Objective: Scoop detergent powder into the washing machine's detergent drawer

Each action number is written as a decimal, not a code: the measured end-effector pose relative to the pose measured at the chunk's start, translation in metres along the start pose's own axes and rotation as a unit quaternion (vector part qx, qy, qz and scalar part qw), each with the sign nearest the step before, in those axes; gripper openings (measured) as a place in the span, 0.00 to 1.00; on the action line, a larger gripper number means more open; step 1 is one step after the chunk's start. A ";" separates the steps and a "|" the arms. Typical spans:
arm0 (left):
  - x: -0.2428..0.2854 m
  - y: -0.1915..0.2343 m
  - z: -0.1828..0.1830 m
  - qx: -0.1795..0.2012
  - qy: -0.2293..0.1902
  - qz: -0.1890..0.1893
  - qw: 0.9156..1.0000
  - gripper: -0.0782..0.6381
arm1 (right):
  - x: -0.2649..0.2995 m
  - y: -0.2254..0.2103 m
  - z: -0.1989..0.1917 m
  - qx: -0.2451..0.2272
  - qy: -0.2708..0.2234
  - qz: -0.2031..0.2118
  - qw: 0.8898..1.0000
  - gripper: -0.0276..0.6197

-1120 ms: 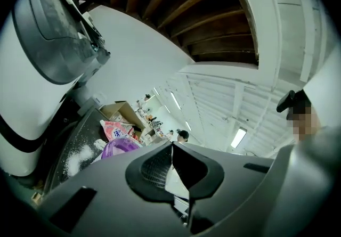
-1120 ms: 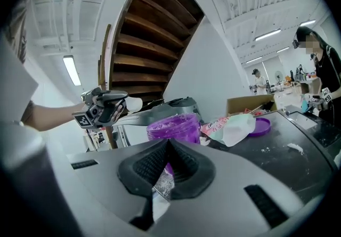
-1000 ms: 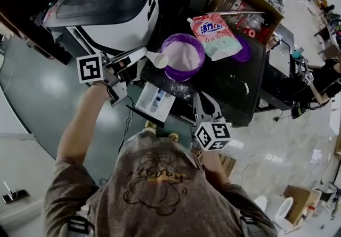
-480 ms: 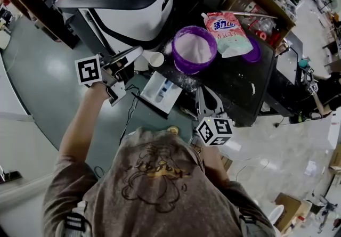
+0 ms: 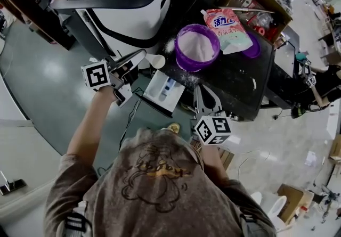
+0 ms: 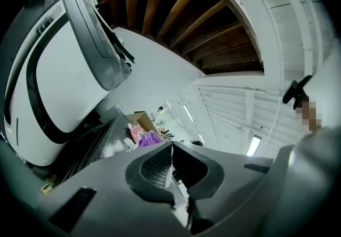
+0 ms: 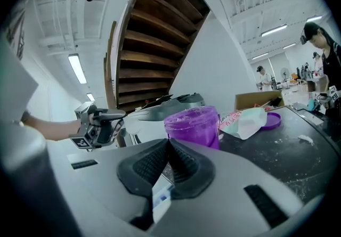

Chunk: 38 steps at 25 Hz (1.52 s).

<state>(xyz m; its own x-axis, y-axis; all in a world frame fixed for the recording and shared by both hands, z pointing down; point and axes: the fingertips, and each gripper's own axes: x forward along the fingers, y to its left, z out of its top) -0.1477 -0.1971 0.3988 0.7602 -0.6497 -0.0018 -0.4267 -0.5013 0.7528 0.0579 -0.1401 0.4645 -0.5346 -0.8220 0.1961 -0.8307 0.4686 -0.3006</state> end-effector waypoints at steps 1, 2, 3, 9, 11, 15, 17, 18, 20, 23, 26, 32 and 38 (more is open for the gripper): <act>0.003 0.003 -0.003 0.001 0.004 -0.003 1.000 0.14 | 0.000 0.000 -0.001 0.000 0.000 -0.002 1.000 0.05; 0.006 0.006 -0.007 0.003 0.009 -0.004 1.000 0.14 | -0.001 -0.001 -0.003 0.001 0.001 -0.005 1.000 0.05; 0.009 0.009 -0.010 0.004 0.012 -0.005 1.000 0.14 | -0.002 -0.001 -0.004 0.001 0.001 -0.008 1.000 0.05; 0.017 0.024 -0.025 0.000 0.023 -0.014 1.000 0.14 | -0.009 -0.006 -0.007 0.001 0.000 -0.026 1.000 0.04; 0.019 0.028 -0.029 0.004 0.025 -0.016 1.000 0.14 | -0.012 -0.008 -0.007 0.001 -0.001 -0.031 1.000 0.05; 0.023 0.039 -0.040 0.000 0.029 -0.019 0.999 0.14 | -0.017 -0.010 -0.007 0.003 -0.003 -0.040 0.999 0.05; 0.023 0.044 -0.048 -0.004 0.032 -0.016 0.999 0.14 | -0.021 -0.012 -0.008 0.003 -0.003 -0.045 0.999 0.05; 0.023 0.048 -0.052 -0.008 0.034 -0.013 0.999 0.14 | -0.023 -0.013 -0.009 0.003 -0.003 -0.048 0.999 0.05; 0.022 0.059 -0.062 -0.023 0.042 0.005 0.999 0.14 | -0.026 -0.015 -0.009 0.004 -0.002 -0.053 0.999 0.05; 0.021 0.071 -0.071 -0.030 0.050 0.021 0.998 0.14 | -0.027 -0.015 -0.009 0.004 -0.001 -0.057 0.998 0.05; 0.021 0.076 -0.077 -0.022 0.054 0.024 0.998 0.14 | -0.030 -0.014 -0.009 0.002 0.000 -0.060 0.998 0.05; 0.016 0.090 -0.090 0.007 0.062 0.050 0.997 0.14 | -0.038 -0.016 -0.012 0.001 0.002 -0.067 0.998 0.05; 0.010 0.096 -0.104 0.042 0.072 0.076 0.994 0.14 | -0.041 -0.015 -0.013 0.000 0.003 -0.067 0.998 0.05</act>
<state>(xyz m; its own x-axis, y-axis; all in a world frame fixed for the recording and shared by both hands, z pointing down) -0.1301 -0.1924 0.5392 0.7428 -0.6369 0.2063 -0.5774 -0.4534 0.6790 0.0906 -0.1088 0.4734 -0.4197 -0.8751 0.2411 -0.8948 0.3542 -0.2718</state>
